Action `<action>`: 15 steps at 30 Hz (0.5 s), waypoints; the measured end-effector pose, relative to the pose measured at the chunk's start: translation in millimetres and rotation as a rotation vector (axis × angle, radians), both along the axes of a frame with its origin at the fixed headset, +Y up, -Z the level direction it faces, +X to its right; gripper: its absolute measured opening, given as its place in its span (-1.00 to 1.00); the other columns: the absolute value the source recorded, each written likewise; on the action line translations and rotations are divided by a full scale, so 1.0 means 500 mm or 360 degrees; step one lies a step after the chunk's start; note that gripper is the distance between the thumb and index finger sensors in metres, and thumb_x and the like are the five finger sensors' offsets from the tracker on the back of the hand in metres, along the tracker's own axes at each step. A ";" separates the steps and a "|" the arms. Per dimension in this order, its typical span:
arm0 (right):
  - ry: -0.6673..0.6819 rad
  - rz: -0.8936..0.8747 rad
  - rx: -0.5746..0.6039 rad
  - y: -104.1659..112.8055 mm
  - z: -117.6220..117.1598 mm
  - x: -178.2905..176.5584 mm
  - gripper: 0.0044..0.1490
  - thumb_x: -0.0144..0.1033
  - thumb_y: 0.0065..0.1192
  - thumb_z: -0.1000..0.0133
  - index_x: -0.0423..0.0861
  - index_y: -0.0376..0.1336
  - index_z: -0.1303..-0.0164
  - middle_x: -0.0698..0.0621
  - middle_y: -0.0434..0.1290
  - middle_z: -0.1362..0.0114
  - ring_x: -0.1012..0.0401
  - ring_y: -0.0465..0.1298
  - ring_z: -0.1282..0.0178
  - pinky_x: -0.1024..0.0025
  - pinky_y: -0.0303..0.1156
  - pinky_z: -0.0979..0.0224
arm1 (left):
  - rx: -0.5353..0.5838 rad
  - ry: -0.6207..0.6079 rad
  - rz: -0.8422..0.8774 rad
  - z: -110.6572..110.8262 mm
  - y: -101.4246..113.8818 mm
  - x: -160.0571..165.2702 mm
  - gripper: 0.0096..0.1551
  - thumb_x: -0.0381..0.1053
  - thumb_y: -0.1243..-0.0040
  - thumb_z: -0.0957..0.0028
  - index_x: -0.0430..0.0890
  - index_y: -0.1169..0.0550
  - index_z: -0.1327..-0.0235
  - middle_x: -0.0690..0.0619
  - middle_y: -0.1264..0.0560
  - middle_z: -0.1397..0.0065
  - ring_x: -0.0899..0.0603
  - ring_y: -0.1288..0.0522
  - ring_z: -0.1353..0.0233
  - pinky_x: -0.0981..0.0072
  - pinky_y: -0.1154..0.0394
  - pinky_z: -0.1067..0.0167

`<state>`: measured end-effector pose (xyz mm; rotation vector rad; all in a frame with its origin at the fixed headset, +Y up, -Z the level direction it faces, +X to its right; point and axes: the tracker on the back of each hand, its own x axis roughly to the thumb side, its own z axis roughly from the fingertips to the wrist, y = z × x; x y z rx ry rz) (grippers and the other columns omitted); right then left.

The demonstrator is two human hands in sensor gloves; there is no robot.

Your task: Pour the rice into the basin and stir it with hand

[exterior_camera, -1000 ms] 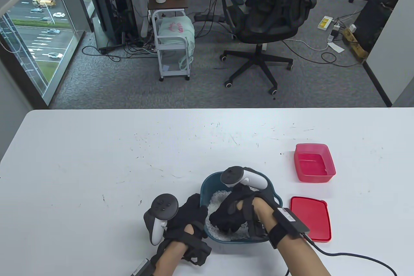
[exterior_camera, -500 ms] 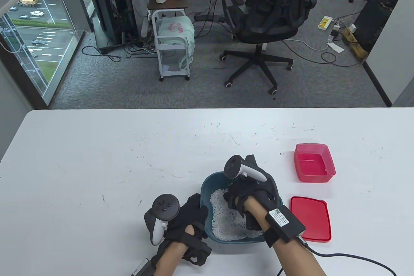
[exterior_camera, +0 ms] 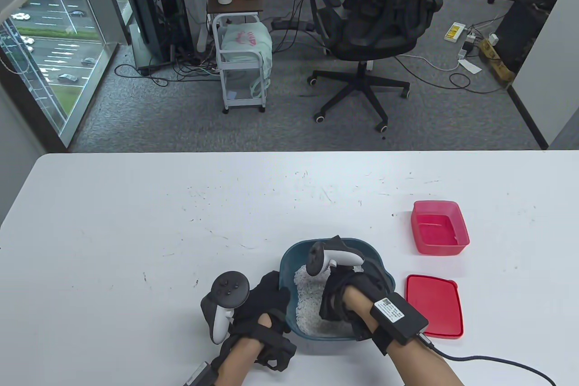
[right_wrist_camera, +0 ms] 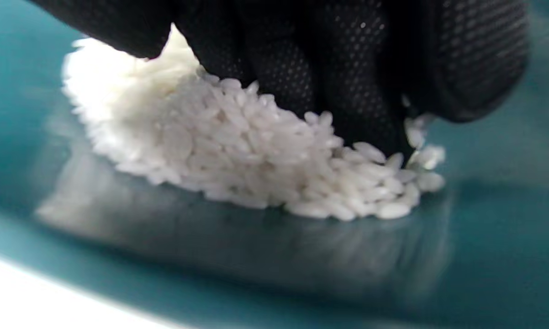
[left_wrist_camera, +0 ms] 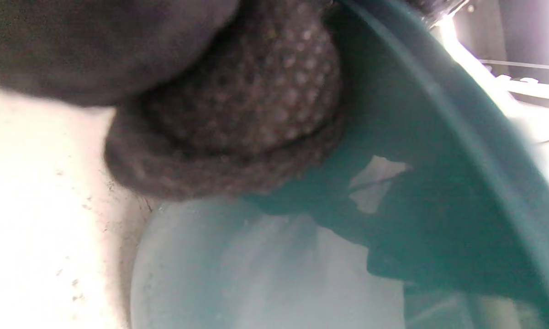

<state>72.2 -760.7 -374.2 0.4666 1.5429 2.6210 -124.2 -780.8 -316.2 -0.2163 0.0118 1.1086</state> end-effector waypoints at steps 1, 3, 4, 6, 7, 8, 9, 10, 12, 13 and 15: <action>-0.0002 -0.0166 -0.0062 0.003 0.000 -0.002 -0.15 -0.04 0.28 0.23 -0.52 0.59 0.18 -0.43 0.79 0.19 -0.30 0.74 0.30 -0.17 0.59 0.28 | -0.0002 0.0002 -0.0001 0.000 0.000 0.000 -0.26 -0.03 -0.27 -0.04 -0.37 -0.39 -0.41 -0.41 -0.53 -0.30 -0.02 -0.81 0.62 0.39 -0.79 0.76; -0.0050 -0.0424 -0.0179 0.005 0.000 -0.003 -0.14 -0.03 0.28 0.22 -0.48 0.55 0.06 -0.40 0.76 0.04 -0.30 0.72 0.11 -0.21 0.59 0.14 | -0.0002 0.0001 -0.0005 0.000 0.000 0.000 -0.26 -0.03 -0.27 -0.04 -0.37 -0.39 -0.41 -0.41 -0.53 -0.30 -0.02 -0.81 0.62 0.39 -0.79 0.76; -0.0092 -0.0589 -0.0277 0.002 0.001 -0.006 -0.14 -0.04 0.29 0.22 -0.45 0.51 -0.02 -0.39 0.71 -0.07 -0.31 0.67 0.01 -0.24 0.55 0.03 | -0.0003 -0.0002 -0.0002 0.000 0.000 0.000 -0.26 -0.03 -0.27 -0.04 -0.37 -0.39 -0.41 -0.41 -0.53 -0.31 -0.03 -0.81 0.62 0.39 -0.79 0.76; -0.0126 -0.0713 -0.0350 -0.002 0.000 -0.012 -0.13 -0.05 0.28 0.20 -0.41 0.42 -0.13 -0.37 0.60 -0.21 -0.29 0.59 -0.12 -0.25 0.48 -0.08 | 0.0005 -0.0017 -0.0004 0.000 0.000 0.000 -0.26 -0.03 -0.27 -0.04 -0.37 -0.39 -0.41 -0.41 -0.52 -0.31 -0.03 -0.81 0.62 0.38 -0.79 0.76; -0.0133 -0.0745 -0.0351 -0.001 -0.003 -0.014 -0.12 -0.04 0.27 0.20 -0.38 0.38 -0.17 -0.35 0.56 -0.25 -0.27 0.55 -0.17 -0.26 0.45 -0.12 | 0.0009 -0.0024 -0.0005 -0.001 0.000 0.000 -0.26 -0.03 -0.26 -0.04 -0.37 -0.39 -0.41 -0.42 -0.52 -0.31 -0.03 -0.81 0.62 0.38 -0.79 0.76; -0.0147 -0.0776 -0.0361 -0.002 -0.006 -0.016 -0.12 -0.04 0.26 0.18 -0.36 0.34 -0.21 -0.33 0.52 -0.29 -0.25 0.51 -0.23 -0.26 0.43 -0.15 | 0.0013 -0.0034 -0.0007 -0.001 0.001 0.000 -0.26 -0.04 -0.26 -0.04 -0.37 -0.38 -0.41 -0.42 -0.52 -0.31 -0.03 -0.81 0.62 0.38 -0.79 0.76; -0.0190 -0.0779 -0.0360 0.000 -0.011 -0.014 -0.12 -0.04 0.24 0.17 -0.36 0.32 -0.23 -0.33 0.48 -0.32 -0.25 0.47 -0.26 -0.27 0.40 -0.17 | 0.0018 -0.0037 -0.0018 -0.001 0.000 0.000 -0.26 -0.04 -0.26 -0.04 -0.37 -0.38 -0.41 -0.42 -0.52 -0.31 -0.03 -0.81 0.62 0.38 -0.79 0.76; -0.0230 -0.0786 -0.0340 0.001 -0.018 -0.011 -0.12 -0.04 0.23 0.16 -0.34 0.28 -0.26 -0.32 0.44 -0.36 -0.24 0.44 -0.30 -0.27 0.38 -0.19 | 0.0018 -0.0039 -0.0017 -0.002 0.000 0.000 -0.26 -0.04 -0.26 -0.04 -0.37 -0.38 -0.41 -0.42 -0.52 -0.31 -0.03 -0.81 0.62 0.38 -0.79 0.76; -0.0317 -0.0807 -0.0313 0.001 -0.030 -0.007 -0.10 -0.03 0.19 0.12 -0.28 0.16 -0.34 -0.28 0.31 -0.44 -0.21 0.31 -0.40 -0.27 0.30 -0.27 | 0.0019 -0.0041 -0.0022 -0.002 0.001 0.000 -0.26 -0.04 -0.26 -0.04 -0.37 -0.38 -0.41 -0.42 -0.52 -0.31 -0.03 -0.81 0.62 0.38 -0.79 0.75; -0.0378 -0.0810 -0.0270 0.001 -0.037 -0.005 -0.10 -0.02 0.17 0.10 -0.24 0.10 -0.38 -0.24 0.24 -0.48 -0.18 0.25 -0.44 -0.27 0.26 -0.30 | 0.0020 -0.0042 -0.0026 -0.002 0.001 0.000 -0.26 -0.04 -0.26 -0.04 -0.37 -0.38 -0.41 -0.42 -0.52 -0.31 -0.03 -0.81 0.62 0.38 -0.79 0.76; -0.0485 -0.0791 -0.0132 0.005 -0.049 -0.001 -0.10 0.00 0.13 0.07 -0.16 0.03 -0.42 -0.20 0.13 -0.53 -0.16 0.16 -0.48 -0.26 0.19 -0.35 | 0.0022 -0.0045 -0.0025 -0.002 0.002 0.000 -0.26 -0.04 -0.27 -0.04 -0.37 -0.39 -0.41 -0.42 -0.52 -0.31 -0.03 -0.81 0.61 0.37 -0.79 0.75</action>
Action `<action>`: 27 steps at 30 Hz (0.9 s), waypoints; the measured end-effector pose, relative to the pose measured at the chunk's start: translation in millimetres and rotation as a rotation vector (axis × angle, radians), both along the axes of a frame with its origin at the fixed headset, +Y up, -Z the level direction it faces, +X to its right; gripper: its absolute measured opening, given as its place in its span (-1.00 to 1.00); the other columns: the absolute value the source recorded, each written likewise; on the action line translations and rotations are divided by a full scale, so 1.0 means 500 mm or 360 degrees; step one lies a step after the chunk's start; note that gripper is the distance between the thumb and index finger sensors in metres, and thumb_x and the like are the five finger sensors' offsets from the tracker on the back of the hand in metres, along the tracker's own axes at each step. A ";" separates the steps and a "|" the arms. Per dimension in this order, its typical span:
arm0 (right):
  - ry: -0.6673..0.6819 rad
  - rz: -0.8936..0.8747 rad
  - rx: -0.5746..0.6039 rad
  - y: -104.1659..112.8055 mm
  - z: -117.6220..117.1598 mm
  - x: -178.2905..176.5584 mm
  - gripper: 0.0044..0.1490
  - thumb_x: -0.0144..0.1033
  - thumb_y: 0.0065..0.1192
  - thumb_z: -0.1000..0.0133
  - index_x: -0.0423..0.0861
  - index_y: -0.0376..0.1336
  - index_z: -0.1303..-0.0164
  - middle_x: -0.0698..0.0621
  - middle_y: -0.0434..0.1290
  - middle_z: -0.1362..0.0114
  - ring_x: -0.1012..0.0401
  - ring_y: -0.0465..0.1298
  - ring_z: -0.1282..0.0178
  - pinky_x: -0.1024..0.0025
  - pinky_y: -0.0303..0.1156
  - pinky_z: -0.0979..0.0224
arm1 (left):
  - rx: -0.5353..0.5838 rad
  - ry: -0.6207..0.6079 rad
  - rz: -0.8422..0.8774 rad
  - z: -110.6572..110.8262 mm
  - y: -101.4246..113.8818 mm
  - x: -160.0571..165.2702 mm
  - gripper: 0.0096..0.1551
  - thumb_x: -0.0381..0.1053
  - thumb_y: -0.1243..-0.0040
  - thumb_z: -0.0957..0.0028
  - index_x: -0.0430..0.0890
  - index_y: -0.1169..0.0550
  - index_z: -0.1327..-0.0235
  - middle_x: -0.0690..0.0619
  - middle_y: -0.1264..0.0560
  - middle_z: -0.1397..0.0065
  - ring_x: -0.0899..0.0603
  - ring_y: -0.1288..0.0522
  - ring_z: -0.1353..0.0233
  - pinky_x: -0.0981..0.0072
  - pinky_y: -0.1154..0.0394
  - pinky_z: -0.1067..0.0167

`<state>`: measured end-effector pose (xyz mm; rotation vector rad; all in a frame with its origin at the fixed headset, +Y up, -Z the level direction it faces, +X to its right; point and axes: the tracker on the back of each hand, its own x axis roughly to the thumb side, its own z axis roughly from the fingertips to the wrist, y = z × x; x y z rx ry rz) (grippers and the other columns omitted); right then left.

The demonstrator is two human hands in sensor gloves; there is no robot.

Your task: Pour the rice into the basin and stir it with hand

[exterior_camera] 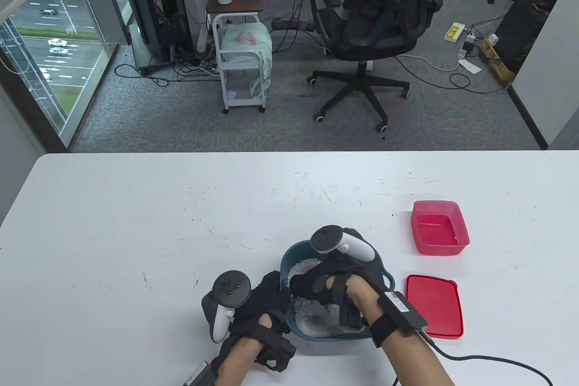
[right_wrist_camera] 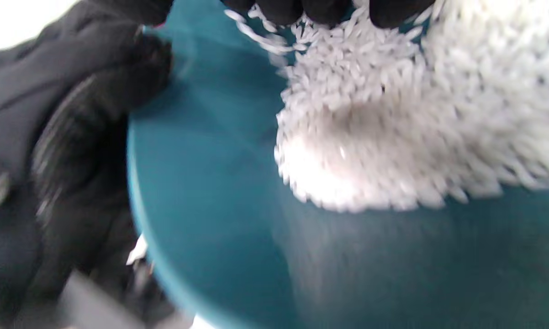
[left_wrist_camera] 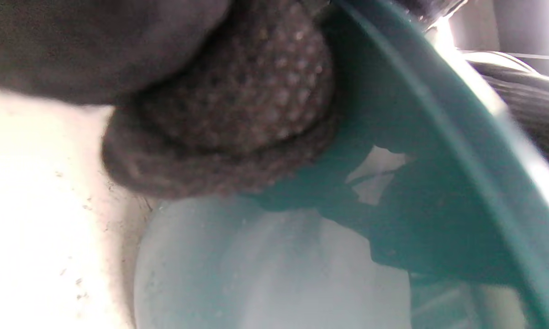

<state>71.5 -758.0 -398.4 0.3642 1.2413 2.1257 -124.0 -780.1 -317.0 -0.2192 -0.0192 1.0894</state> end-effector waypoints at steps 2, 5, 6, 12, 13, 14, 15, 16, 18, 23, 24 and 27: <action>-0.0084 0.0204 0.0214 0.012 -0.009 0.003 -0.12 -0.02 0.13 0.06 -0.16 0.05 -0.42 -0.20 0.15 -0.52 -0.18 0.18 -0.46 -0.27 0.18 -0.34 | 0.0004 0.0003 -0.0005 0.000 -0.001 -0.001 -0.26 -0.04 -0.27 -0.04 -0.37 -0.39 -0.41 -0.42 -0.52 -0.31 -0.03 -0.81 0.61 0.37 -0.79 0.75; -0.0048 0.0569 0.0437 0.026 -0.012 0.008 -0.18 -0.02 0.14 0.07 -0.17 0.19 -0.37 -0.19 0.31 -0.46 -0.18 0.32 -0.40 -0.28 0.24 -0.30 | -0.0003 0.0009 0.0004 -0.001 -0.003 -0.002 -0.26 -0.04 -0.27 -0.04 -0.37 -0.39 -0.41 -0.42 -0.53 -0.30 -0.03 -0.81 0.61 0.37 -0.79 0.75; -0.0023 0.0684 0.0459 0.028 -0.010 0.009 -0.18 -0.03 0.15 0.07 -0.18 0.21 -0.37 -0.19 0.33 -0.45 -0.18 0.32 -0.40 -0.29 0.22 -0.30 | -0.0007 0.0011 0.0006 -0.001 -0.003 -0.002 -0.26 -0.04 -0.27 -0.04 -0.37 -0.39 -0.41 -0.42 -0.53 -0.30 -0.03 -0.81 0.61 0.37 -0.79 0.75; 0.0208 0.1375 0.0563 0.023 0.013 0.010 -0.16 -0.03 0.17 0.09 -0.30 0.30 -0.29 -0.32 0.49 -0.32 -0.26 0.46 -0.25 -0.18 0.40 -0.18 | -0.0027 0.0042 0.0014 0.001 -0.003 -0.003 -0.27 -0.04 -0.27 -0.04 -0.36 -0.39 -0.41 -0.41 -0.53 -0.30 -0.03 -0.81 0.61 0.37 -0.80 0.75; 0.0269 0.1432 0.0558 0.020 0.020 0.004 -0.16 -0.02 0.18 0.10 -0.33 0.34 -0.24 -0.32 0.54 -0.26 -0.25 0.50 -0.19 -0.16 0.44 -0.13 | -0.0031 0.0044 0.0019 0.001 -0.004 -0.003 -0.27 -0.04 -0.27 -0.04 -0.37 -0.40 -0.41 -0.41 -0.53 -0.30 -0.03 -0.81 0.61 0.37 -0.80 0.75; 0.0293 0.1443 0.0559 0.019 0.025 0.001 -0.16 -0.03 0.18 0.11 -0.36 0.37 -0.20 -0.34 0.57 -0.22 -0.26 0.53 -0.14 -0.16 0.46 -0.08 | -0.0032 0.0044 0.0018 0.001 -0.004 -0.003 -0.27 -0.04 -0.27 -0.04 -0.36 -0.40 -0.41 -0.41 -0.53 -0.31 -0.03 -0.81 0.61 0.38 -0.80 0.75; 0.0311 0.1481 0.0546 0.016 0.033 -0.005 -0.16 -0.02 0.20 0.12 -0.41 0.45 -0.10 -0.35 0.66 -0.11 -0.26 0.62 -0.02 -0.16 0.53 0.03 | -0.0034 0.0049 0.0020 0.001 -0.004 -0.003 -0.27 -0.04 -0.27 -0.04 -0.37 -0.40 -0.41 -0.41 -0.53 -0.30 -0.03 -0.81 0.61 0.37 -0.80 0.75; 0.0343 0.1497 0.0494 0.011 0.039 -0.009 -0.15 -0.01 0.21 0.14 -0.44 0.48 -0.04 -0.36 0.70 -0.03 -0.26 0.65 0.06 -0.15 0.56 0.10 | -0.0035 0.0049 0.0021 0.001 -0.004 -0.003 -0.27 -0.03 -0.27 -0.04 -0.36 -0.40 -0.41 -0.41 -0.53 -0.31 -0.02 -0.81 0.61 0.38 -0.80 0.75; 0.0445 0.1534 0.0454 0.000 0.051 -0.021 -0.15 0.00 0.23 0.17 -0.48 0.54 0.11 -0.36 0.77 0.13 -0.26 0.72 0.22 -0.13 0.61 0.24 | -0.0034 0.0054 0.0021 0.001 -0.004 -0.003 -0.27 -0.03 -0.26 -0.04 -0.36 -0.40 -0.40 -0.41 -0.53 -0.30 -0.02 -0.81 0.61 0.38 -0.80 0.75; 0.0498 0.1050 0.0214 -0.006 0.059 -0.030 -0.15 0.01 0.25 0.19 -0.52 0.59 0.25 -0.38 0.81 0.26 -0.26 0.75 0.36 -0.12 0.61 0.35 | -0.0037 0.0052 0.0025 0.002 -0.004 -0.003 -0.26 -0.03 -0.26 -0.04 -0.36 -0.39 -0.41 -0.41 -0.53 -0.31 -0.03 -0.81 0.61 0.38 -0.80 0.75; 0.0523 0.0915 0.0192 -0.005 0.058 -0.032 -0.15 0.01 0.25 0.19 -0.52 0.58 0.23 -0.39 0.80 0.24 -0.27 0.74 0.34 -0.13 0.60 0.33 | -0.0036 0.0051 0.0022 0.002 -0.004 -0.003 -0.26 -0.03 -0.26 -0.04 -0.36 -0.39 -0.41 -0.41 -0.53 -0.31 -0.02 -0.81 0.61 0.38 -0.80 0.75; 0.0488 0.0433 0.0040 -0.004 0.050 -0.031 -0.15 0.01 0.24 0.18 -0.44 0.54 0.04 -0.37 0.77 0.08 -0.29 0.70 0.17 -0.17 0.59 0.18 | -0.0037 0.0044 0.0023 0.001 -0.004 -0.003 -0.26 -0.03 -0.26 -0.04 -0.36 -0.39 -0.41 -0.41 -0.53 -0.31 -0.03 -0.81 0.61 0.38 -0.79 0.74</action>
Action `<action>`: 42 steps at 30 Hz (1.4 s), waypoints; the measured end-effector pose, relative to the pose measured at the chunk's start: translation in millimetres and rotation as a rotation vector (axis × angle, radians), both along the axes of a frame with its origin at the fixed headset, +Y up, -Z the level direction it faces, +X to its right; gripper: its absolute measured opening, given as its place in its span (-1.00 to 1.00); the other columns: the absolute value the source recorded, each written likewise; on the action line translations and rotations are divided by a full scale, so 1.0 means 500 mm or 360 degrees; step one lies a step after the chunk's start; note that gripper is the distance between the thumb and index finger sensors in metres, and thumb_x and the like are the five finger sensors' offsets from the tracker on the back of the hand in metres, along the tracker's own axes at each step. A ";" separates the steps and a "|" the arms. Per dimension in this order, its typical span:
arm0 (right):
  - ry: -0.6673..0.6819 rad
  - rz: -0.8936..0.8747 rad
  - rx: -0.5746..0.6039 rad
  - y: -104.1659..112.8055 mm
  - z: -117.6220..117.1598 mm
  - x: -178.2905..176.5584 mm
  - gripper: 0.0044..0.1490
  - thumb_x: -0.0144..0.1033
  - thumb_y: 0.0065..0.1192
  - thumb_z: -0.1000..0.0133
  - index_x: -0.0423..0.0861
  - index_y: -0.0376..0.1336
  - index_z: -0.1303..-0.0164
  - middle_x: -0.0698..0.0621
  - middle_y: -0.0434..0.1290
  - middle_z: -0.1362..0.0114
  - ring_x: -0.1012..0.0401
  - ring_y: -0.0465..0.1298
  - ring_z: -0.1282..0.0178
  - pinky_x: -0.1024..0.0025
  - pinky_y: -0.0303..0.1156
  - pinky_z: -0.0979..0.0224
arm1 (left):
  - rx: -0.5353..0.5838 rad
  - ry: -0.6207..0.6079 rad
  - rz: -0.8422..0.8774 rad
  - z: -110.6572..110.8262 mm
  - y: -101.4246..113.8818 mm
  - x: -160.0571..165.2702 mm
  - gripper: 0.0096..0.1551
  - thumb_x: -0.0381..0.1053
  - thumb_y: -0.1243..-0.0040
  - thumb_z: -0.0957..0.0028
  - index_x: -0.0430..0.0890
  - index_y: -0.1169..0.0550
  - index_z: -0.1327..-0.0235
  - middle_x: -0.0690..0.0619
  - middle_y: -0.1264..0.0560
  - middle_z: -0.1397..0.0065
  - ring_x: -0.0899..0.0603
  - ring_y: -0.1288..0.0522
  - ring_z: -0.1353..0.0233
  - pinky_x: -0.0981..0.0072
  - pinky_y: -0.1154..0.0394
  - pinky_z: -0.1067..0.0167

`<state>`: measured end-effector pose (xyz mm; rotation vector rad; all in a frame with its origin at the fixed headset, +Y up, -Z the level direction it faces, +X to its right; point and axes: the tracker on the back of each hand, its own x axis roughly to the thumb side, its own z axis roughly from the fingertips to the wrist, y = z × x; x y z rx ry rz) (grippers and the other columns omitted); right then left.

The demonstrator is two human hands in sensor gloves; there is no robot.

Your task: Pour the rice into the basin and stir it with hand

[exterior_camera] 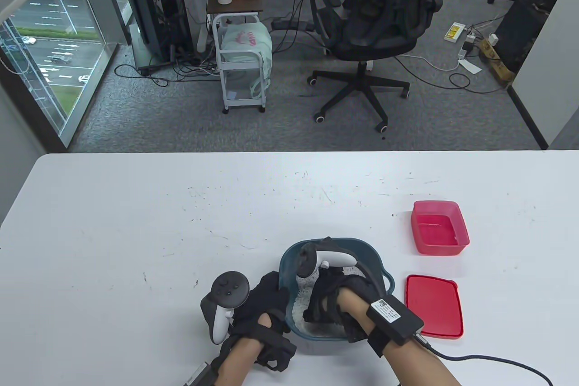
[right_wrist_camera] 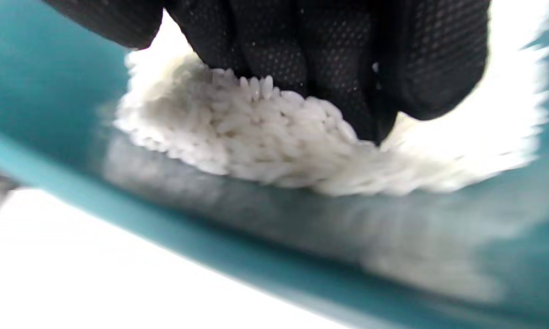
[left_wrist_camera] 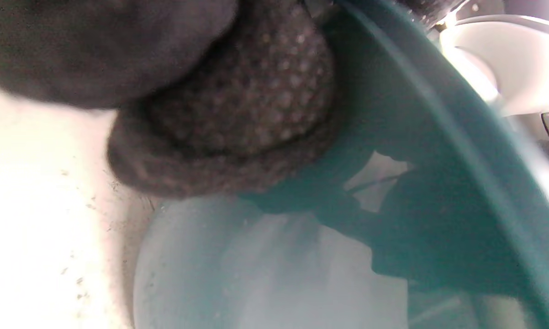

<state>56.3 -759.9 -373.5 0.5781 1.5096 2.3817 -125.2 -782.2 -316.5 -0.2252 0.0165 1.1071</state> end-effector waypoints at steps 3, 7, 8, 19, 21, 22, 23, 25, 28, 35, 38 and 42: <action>-0.0134 -0.0311 -0.0226 -0.007 -0.009 0.005 -0.10 -0.03 0.25 0.17 -0.45 0.39 -0.16 -0.41 0.62 -0.18 -0.33 0.60 -0.05 -0.25 0.51 0.00 | 0.0006 -0.0018 0.0000 -0.001 0.000 0.000 -0.26 -0.02 -0.26 -0.05 -0.35 -0.38 -0.42 -0.41 -0.52 -0.31 -0.02 -0.81 0.60 0.38 -0.79 0.74; -0.0256 -0.0433 -0.0162 0.004 -0.034 0.012 -0.05 -0.06 0.20 0.13 -0.35 0.11 -0.36 -0.33 0.32 -0.45 -0.28 0.35 -0.36 -0.30 0.31 -0.24 | 0.0019 -0.0033 -0.0015 0.000 0.002 0.002 -0.26 -0.02 -0.25 -0.05 -0.36 -0.38 -0.42 -0.41 -0.52 -0.32 -0.02 -0.81 0.60 0.38 -0.79 0.74; -0.0287 -0.0437 -0.0144 0.005 -0.040 0.013 -0.05 -0.07 0.18 0.11 -0.29 0.03 -0.40 -0.29 0.22 -0.50 -0.26 0.25 -0.43 -0.32 0.24 -0.30 | 0.0019 -0.0034 -0.0016 0.000 0.002 0.002 -0.26 -0.02 -0.25 -0.05 -0.36 -0.38 -0.42 -0.41 -0.52 -0.32 -0.02 -0.81 0.60 0.37 -0.79 0.73; -0.0356 0.0518 0.0559 0.032 -0.059 0.035 -0.13 -0.04 0.14 0.07 -0.21 0.13 -0.40 -0.26 0.34 -0.45 -0.26 0.36 -0.35 -0.27 0.29 -0.27 | 0.0015 -0.0026 -0.0011 0.000 0.001 0.002 -0.26 -0.02 -0.25 -0.05 -0.36 -0.37 -0.42 -0.41 -0.51 -0.32 -0.02 -0.81 0.60 0.38 -0.79 0.73; -0.0287 0.0759 0.0602 0.029 -0.053 0.041 -0.14 -0.04 0.15 0.08 -0.22 0.17 -0.39 -0.30 0.38 -0.41 -0.24 0.44 -0.28 -0.23 0.37 -0.20 | 0.0010 -0.0019 -0.0008 0.001 0.001 0.002 -0.26 -0.03 -0.25 -0.05 -0.36 -0.37 -0.42 -0.41 -0.51 -0.32 -0.02 -0.81 0.60 0.38 -0.79 0.74; -0.0250 0.0840 0.0604 0.027 -0.051 0.044 -0.15 -0.04 0.15 0.08 -0.25 0.22 -0.36 -0.33 0.43 -0.36 -0.25 0.50 -0.21 -0.19 0.43 -0.14 | 0.0009 -0.0016 -0.0006 0.001 0.001 0.002 -0.26 -0.03 -0.25 -0.05 -0.36 -0.37 -0.42 -0.41 -0.51 -0.32 -0.03 -0.81 0.60 0.37 -0.79 0.74; -0.0232 0.0869 0.0601 0.027 -0.048 0.045 -0.14 -0.05 0.16 0.09 -0.29 0.23 -0.33 -0.35 0.47 -0.31 -0.24 0.54 -0.14 -0.15 0.46 -0.09 | 0.0008 -0.0015 -0.0005 0.001 0.001 0.002 -0.26 -0.03 -0.25 -0.05 -0.36 -0.37 -0.42 -0.41 -0.51 -0.32 -0.02 -0.81 0.60 0.38 -0.79 0.74; -0.0182 0.0895 0.0603 0.024 -0.038 0.043 -0.15 -0.05 0.18 0.10 -0.40 0.34 -0.22 -0.40 0.57 -0.18 -0.25 0.62 0.01 -0.15 0.52 0.05 | 0.0005 -0.0011 -0.0001 0.001 0.001 0.002 -0.26 -0.03 -0.25 -0.05 -0.36 -0.37 -0.42 -0.41 -0.51 -0.32 -0.02 -0.81 0.60 0.38 -0.79 0.74; -0.0069 0.0998 0.0564 0.013 -0.015 0.033 -0.16 -0.05 0.21 0.13 -0.46 0.45 -0.06 -0.43 0.68 0.01 -0.23 0.70 0.22 -0.13 0.57 0.23 | -0.0001 -0.0009 0.0005 0.002 0.002 0.002 -0.26 -0.03 -0.25 -0.05 -0.36 -0.38 -0.41 -0.41 -0.51 -0.32 -0.03 -0.81 0.60 0.38 -0.79 0.74; 0.0080 0.0621 0.0299 -0.001 0.018 0.011 -0.17 -0.04 0.24 0.18 -0.55 0.55 0.23 -0.43 0.77 0.26 -0.22 0.74 0.44 -0.13 0.59 0.40 | 0.0000 -0.0006 -0.0003 0.002 0.002 0.002 -0.26 -0.03 -0.25 -0.05 -0.36 -0.37 -0.42 -0.41 -0.51 -0.32 -0.02 -0.81 0.60 0.38 -0.79 0.74; 0.0056 0.0131 0.0120 0.006 0.019 0.004 -0.17 -0.04 0.24 0.17 -0.49 0.53 0.10 -0.43 0.74 0.14 -0.26 0.72 0.31 -0.16 0.58 0.28 | -0.0001 -0.0010 -0.0016 0.001 0.002 0.002 -0.26 -0.02 -0.24 -0.05 -0.36 -0.37 -0.42 -0.41 -0.51 -0.32 -0.02 -0.81 0.60 0.38 -0.79 0.74; -0.0094 -0.0266 -0.0147 0.000 0.007 0.003 -0.15 -0.08 0.20 0.13 -0.45 0.37 -0.15 -0.42 0.59 -0.17 -0.31 0.61 -0.05 -0.24 0.52 -0.01 | 0.0002 -0.0016 -0.0008 0.003 0.003 0.002 -0.26 -0.02 -0.24 -0.05 -0.36 -0.37 -0.42 -0.41 -0.51 -0.33 -0.02 -0.81 0.60 0.38 -0.79 0.73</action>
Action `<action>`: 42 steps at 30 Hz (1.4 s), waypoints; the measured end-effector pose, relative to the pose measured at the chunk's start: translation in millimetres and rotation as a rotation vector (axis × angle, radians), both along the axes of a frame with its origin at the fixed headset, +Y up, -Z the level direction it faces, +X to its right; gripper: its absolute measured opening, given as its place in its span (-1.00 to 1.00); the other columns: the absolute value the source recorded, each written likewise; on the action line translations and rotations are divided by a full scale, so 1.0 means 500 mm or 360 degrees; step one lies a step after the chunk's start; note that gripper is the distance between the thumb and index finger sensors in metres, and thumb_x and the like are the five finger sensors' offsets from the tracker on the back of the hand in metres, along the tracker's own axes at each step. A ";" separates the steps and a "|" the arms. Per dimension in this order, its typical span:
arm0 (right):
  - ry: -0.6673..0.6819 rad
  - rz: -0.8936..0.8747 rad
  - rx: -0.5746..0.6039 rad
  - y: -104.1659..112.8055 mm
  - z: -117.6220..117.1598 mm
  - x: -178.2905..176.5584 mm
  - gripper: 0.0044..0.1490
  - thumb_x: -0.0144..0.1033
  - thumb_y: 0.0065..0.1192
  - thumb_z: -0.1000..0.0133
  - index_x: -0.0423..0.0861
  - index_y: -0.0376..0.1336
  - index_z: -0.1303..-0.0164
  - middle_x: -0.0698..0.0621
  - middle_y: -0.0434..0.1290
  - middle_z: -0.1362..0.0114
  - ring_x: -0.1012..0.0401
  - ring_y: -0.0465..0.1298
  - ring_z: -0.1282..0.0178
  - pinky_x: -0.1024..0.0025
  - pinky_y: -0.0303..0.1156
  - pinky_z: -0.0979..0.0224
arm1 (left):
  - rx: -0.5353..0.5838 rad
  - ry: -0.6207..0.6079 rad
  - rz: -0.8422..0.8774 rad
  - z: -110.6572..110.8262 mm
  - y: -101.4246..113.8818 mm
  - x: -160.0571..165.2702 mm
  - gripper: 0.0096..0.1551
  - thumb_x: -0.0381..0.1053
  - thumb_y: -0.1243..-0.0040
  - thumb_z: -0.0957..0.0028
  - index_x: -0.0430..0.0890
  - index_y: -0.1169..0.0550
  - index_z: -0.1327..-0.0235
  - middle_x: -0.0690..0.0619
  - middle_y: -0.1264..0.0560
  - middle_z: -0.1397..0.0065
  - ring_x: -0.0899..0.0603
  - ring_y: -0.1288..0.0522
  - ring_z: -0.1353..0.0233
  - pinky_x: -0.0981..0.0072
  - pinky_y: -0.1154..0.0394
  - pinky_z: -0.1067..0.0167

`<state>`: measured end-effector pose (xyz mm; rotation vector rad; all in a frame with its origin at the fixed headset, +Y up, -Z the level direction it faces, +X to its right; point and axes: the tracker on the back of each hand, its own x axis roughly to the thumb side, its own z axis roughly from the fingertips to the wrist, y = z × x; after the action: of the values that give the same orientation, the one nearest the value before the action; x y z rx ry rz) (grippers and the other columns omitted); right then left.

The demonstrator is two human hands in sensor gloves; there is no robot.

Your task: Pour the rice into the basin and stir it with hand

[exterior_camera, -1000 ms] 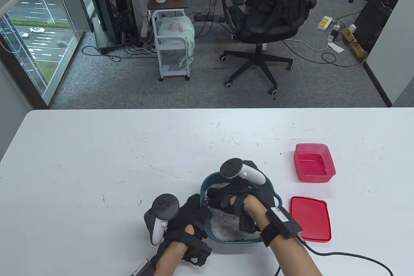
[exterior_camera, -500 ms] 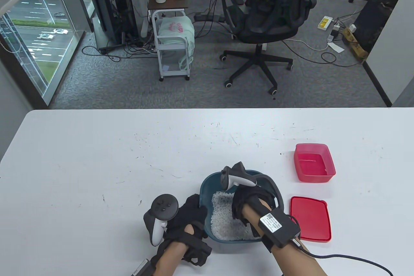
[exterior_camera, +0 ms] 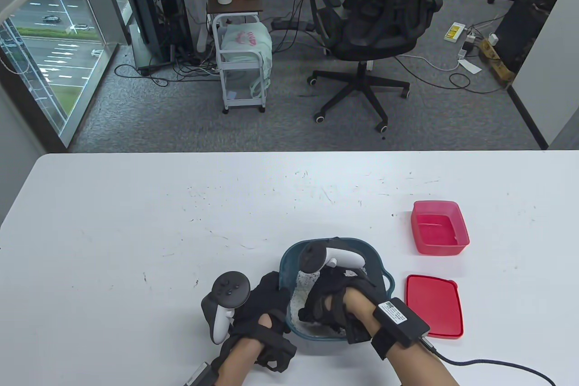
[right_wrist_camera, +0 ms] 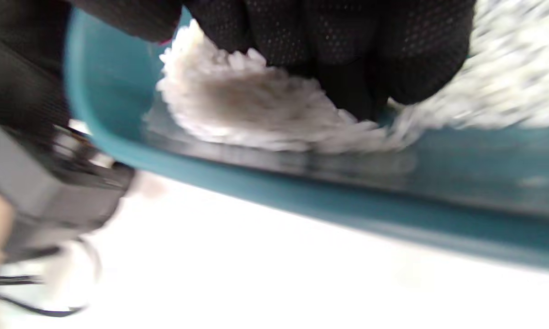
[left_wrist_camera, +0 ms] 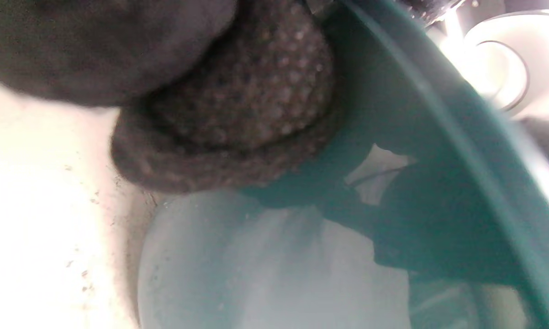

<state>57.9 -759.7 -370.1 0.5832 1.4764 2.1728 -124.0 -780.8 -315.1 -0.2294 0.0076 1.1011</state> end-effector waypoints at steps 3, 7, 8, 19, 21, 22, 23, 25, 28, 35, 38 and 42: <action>-0.0130 -0.0138 -0.0014 0.005 -0.015 0.002 -0.11 -0.12 0.16 0.10 -0.44 0.18 -0.29 -0.45 0.39 -0.34 -0.34 0.46 -0.22 -0.29 0.39 -0.16 | 0.0003 -0.0012 -0.0003 0.000 0.000 0.000 -0.26 -0.02 -0.23 -0.06 -0.35 -0.36 -0.43 -0.41 -0.50 -0.33 -0.02 -0.80 0.59 0.37 -0.79 0.73; -0.0228 -0.0132 0.0101 0.015 -0.034 0.005 -0.10 -0.11 0.13 0.07 -0.24 0.02 -0.42 -0.30 0.12 -0.52 -0.27 0.20 -0.47 -0.36 0.20 -0.31 | 0.0006 -0.0016 -0.0005 -0.001 0.000 0.001 -0.26 -0.03 -0.23 -0.06 -0.36 -0.36 -0.43 -0.41 -0.50 -0.33 -0.03 -0.80 0.59 0.37 -0.79 0.72; -0.0249 -0.0115 0.0129 0.016 -0.039 0.007 -0.11 -0.10 0.12 0.07 -0.22 0.01 -0.43 -0.27 0.11 -0.53 -0.26 0.18 -0.48 -0.35 0.19 -0.33 | 0.0005 -0.0020 0.0000 -0.001 0.000 0.001 -0.26 -0.02 -0.23 -0.06 -0.35 -0.36 -0.43 -0.42 -0.50 -0.33 -0.03 -0.80 0.59 0.37 -0.79 0.72; -0.0552 0.0511 0.0473 0.035 -0.064 0.076 -0.13 -0.09 0.11 0.06 -0.27 0.09 -0.41 -0.34 0.21 -0.48 -0.27 0.32 -0.38 -0.29 0.30 -0.25 | -0.0005 -0.0008 0.0008 0.000 0.002 0.001 -0.26 -0.03 -0.24 -0.05 -0.36 -0.36 -0.42 -0.42 -0.50 -0.33 -0.03 -0.81 0.59 0.36 -0.79 0.73; -0.0514 0.0410 0.0433 0.036 -0.058 0.089 -0.13 -0.08 0.11 0.06 -0.25 0.09 -0.41 -0.32 0.21 -0.48 -0.28 0.31 -0.39 -0.30 0.29 -0.26 | -0.0010 -0.0010 0.0010 0.000 0.001 0.000 -0.26 -0.02 -0.24 -0.05 -0.36 -0.36 -0.42 -0.42 -0.50 -0.33 -0.03 -0.81 0.59 0.36 -0.79 0.72; -0.0528 0.0328 0.0404 0.041 -0.054 0.097 -0.13 -0.08 0.11 0.06 -0.25 0.10 -0.41 -0.32 0.21 -0.49 -0.28 0.31 -0.39 -0.30 0.29 -0.26 | -0.0012 -0.0011 0.0013 0.000 0.001 0.000 -0.25 -0.02 -0.24 -0.05 -0.36 -0.36 -0.42 -0.42 -0.50 -0.33 -0.03 -0.81 0.59 0.36 -0.79 0.73; -0.0551 0.0229 0.0382 0.046 -0.051 0.106 -0.12 -0.08 0.11 0.06 -0.25 0.10 -0.41 -0.33 0.21 -0.48 -0.29 0.31 -0.38 -0.30 0.29 -0.26 | -0.0012 -0.0012 0.0016 0.000 0.001 0.000 -0.25 -0.02 -0.24 -0.05 -0.36 -0.36 -0.42 -0.42 -0.50 -0.33 -0.03 -0.81 0.59 0.36 -0.79 0.72; -0.0584 0.0046 0.0362 0.061 -0.045 0.121 -0.12 -0.08 0.12 0.06 -0.26 0.10 -0.41 -0.34 0.20 -0.48 -0.29 0.31 -0.38 -0.30 0.29 -0.25 | -0.0013 -0.0014 0.0021 0.001 0.001 0.000 -0.24 0.00 -0.25 -0.05 -0.35 -0.36 -0.42 -0.42 -0.50 -0.33 -0.03 -0.81 0.58 0.36 -0.79 0.72; -0.0601 -0.0076 0.0538 0.094 -0.025 0.140 -0.13 -0.08 0.13 0.06 -0.28 0.14 -0.40 -0.36 0.22 -0.47 -0.32 0.34 -0.35 -0.31 0.30 -0.24 | -0.0034 -0.0045 0.0031 -0.001 0.002 -0.003 -0.22 0.03 -0.25 -0.05 -0.35 -0.35 -0.44 -0.44 -0.46 -0.36 -0.08 -0.82 0.49 0.29 -0.79 0.63; -0.0247 -0.0263 0.1486 0.168 0.069 0.157 -0.15 -0.08 0.17 0.07 -0.19 0.18 -0.42 -0.27 0.12 -0.56 -0.28 0.13 -0.52 -0.43 0.10 -0.36 | 0.0359 0.0081 -0.0250 -0.010 0.060 -0.059 -0.10 0.20 -0.20 -0.04 -0.31 -0.31 -0.50 -0.51 -0.23 -0.50 -0.39 -0.66 -0.15 -0.18 -0.66 -0.01; -0.0059 -0.0096 0.1868 0.184 0.108 0.167 -0.14 -0.04 0.20 0.10 -0.06 0.17 -0.44 -0.13 0.05 -0.62 -0.21 -0.01 -0.59 -0.47 -0.04 -0.41 | 0.0553 0.0004 -0.0329 -0.007 0.088 -0.077 -0.04 0.25 -0.21 -0.03 -0.24 -0.25 -0.57 -0.50 0.00 -0.60 -0.58 -0.34 -0.45 -0.50 -0.34 -0.31; 0.0017 0.0027 0.2168 0.194 0.143 0.200 -0.11 0.04 0.19 0.11 0.01 0.14 -0.47 -0.12 0.02 -0.64 -0.20 -0.03 -0.61 -0.47 -0.05 -0.43 | 0.0854 -0.0052 -0.0830 0.003 0.122 -0.091 0.07 0.38 -0.17 0.01 -0.11 -0.16 -0.66 -0.38 0.14 -0.68 -0.65 -0.03 -0.59 -0.66 -0.07 -0.37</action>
<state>157.9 -662.5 -298.8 0.9373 -0.2384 2.9224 -169.7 -719.8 -313.7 0.2300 -0.2425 0.5484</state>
